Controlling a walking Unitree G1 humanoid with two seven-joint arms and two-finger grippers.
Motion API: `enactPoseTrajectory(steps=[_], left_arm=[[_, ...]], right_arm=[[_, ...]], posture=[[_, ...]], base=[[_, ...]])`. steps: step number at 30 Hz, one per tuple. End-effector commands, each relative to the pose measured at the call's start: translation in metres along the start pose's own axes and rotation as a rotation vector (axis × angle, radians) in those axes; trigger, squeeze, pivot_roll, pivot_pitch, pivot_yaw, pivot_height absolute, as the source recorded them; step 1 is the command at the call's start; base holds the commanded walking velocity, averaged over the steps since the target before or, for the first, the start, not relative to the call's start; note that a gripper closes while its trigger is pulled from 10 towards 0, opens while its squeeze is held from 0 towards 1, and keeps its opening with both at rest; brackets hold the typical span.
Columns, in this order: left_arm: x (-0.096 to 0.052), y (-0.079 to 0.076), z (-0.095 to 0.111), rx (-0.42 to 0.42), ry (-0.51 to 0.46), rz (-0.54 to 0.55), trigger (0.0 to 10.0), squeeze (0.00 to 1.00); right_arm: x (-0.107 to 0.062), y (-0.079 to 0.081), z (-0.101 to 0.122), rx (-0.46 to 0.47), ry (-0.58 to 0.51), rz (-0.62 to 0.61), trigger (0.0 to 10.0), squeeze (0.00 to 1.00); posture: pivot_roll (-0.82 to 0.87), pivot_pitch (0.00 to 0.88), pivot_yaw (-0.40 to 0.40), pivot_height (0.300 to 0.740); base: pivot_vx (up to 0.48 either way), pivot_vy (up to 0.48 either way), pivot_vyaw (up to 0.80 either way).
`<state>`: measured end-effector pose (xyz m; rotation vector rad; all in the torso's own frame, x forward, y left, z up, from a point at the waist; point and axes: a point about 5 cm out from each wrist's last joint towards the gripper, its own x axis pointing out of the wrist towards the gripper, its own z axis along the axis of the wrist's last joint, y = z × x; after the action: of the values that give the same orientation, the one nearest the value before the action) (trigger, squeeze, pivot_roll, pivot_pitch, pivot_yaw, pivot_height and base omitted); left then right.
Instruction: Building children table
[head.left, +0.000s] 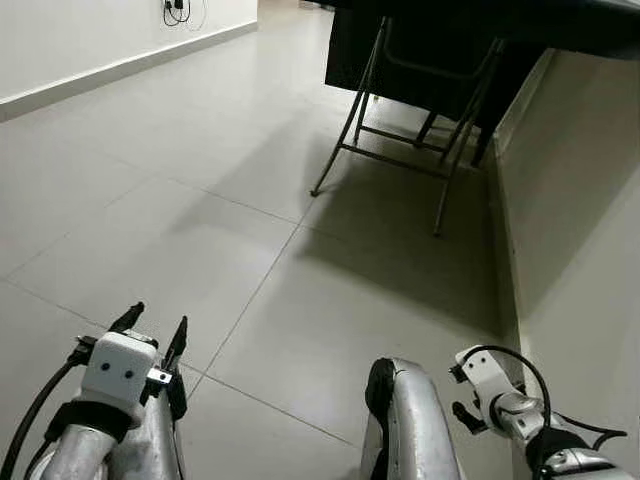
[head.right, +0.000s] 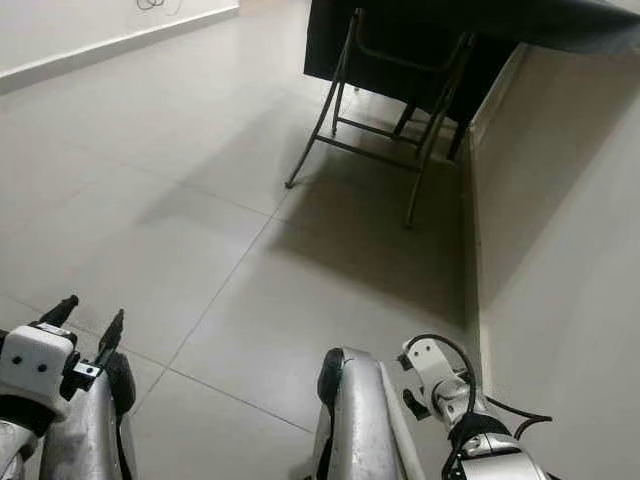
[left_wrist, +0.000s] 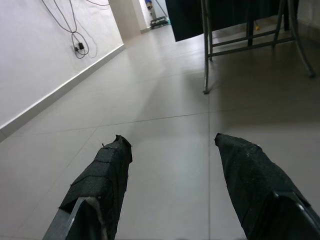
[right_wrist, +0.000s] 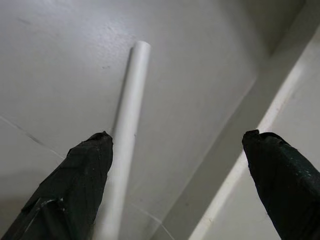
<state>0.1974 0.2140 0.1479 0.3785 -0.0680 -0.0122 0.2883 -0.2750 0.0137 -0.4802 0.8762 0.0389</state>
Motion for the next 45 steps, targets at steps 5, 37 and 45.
enactPoseTrajectory(steps=[5, 37, 45], left_arm=[[-0.009, 0.002, -0.001, 0.006, 0.032, -0.020, 10.0, 0.00], [-0.088, 0.026, 0.020, 0.066, 0.238, -0.072, 10.0, 0.00], [-0.098, 0.024, 0.027, 0.055, 0.270, -0.091, 10.0, 0.00]], right_arm=[[0.001, 0.005, -0.006, 0.007, 0.008, -0.001, 10.0, 0.00], [0.000, 0.000, -0.007, 0.261, -0.105, -0.070, 10.0, 0.00], [-0.004, -0.012, 0.006, 0.241, -0.214, -0.128, 10.0, 0.00]], posture=[[0.01, 0.119, -0.122, 0.300], [0.06, 0.433, -0.141, 0.300], [0.07, 0.489, -0.138, 0.300]], base=[[0.000, 0.000, 0.00], [0.000, 0.000, 0.00], [0.000, 0.000, 0.00]])
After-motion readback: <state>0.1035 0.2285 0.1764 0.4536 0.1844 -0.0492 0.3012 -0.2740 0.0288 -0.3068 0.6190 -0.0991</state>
